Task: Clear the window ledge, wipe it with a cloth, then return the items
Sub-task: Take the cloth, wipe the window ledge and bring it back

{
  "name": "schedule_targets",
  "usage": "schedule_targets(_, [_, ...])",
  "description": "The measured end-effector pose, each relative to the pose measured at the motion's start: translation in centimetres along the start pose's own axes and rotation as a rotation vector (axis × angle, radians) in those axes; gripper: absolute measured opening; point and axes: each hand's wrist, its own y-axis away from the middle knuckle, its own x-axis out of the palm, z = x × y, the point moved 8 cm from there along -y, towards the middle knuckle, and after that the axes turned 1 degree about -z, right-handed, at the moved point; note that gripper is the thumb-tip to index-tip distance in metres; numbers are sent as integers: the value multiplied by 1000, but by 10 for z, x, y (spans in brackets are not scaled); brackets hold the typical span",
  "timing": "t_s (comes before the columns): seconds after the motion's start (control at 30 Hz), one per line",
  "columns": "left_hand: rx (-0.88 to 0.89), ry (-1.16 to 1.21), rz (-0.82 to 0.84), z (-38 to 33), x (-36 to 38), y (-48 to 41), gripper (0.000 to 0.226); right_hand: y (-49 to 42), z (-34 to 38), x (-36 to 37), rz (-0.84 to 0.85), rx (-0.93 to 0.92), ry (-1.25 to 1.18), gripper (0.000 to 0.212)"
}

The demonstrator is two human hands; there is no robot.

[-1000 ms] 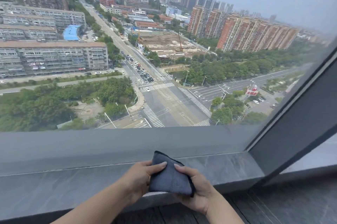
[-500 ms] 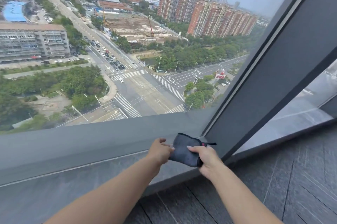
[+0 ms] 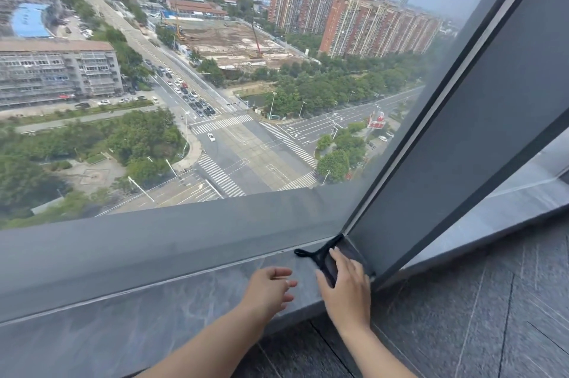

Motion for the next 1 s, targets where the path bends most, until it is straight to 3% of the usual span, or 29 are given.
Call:
schedule_targets(0.2, [20,14,-12,13,-21,10,24,-18,-16,18,183,-101,79,57])
schedule_targets(0.6, [125,-104,-65,29,-82,37,22,-10,-5,33,258,37,220,63])
schedule_targets(0.8, [230,-172,-165,40,-125,57,24,36,75,52,267,-46,167,64])
schedule_targets(1.0, [398,-285,-369,42,-182,91,25,107,181,79,317,-135,110,67])
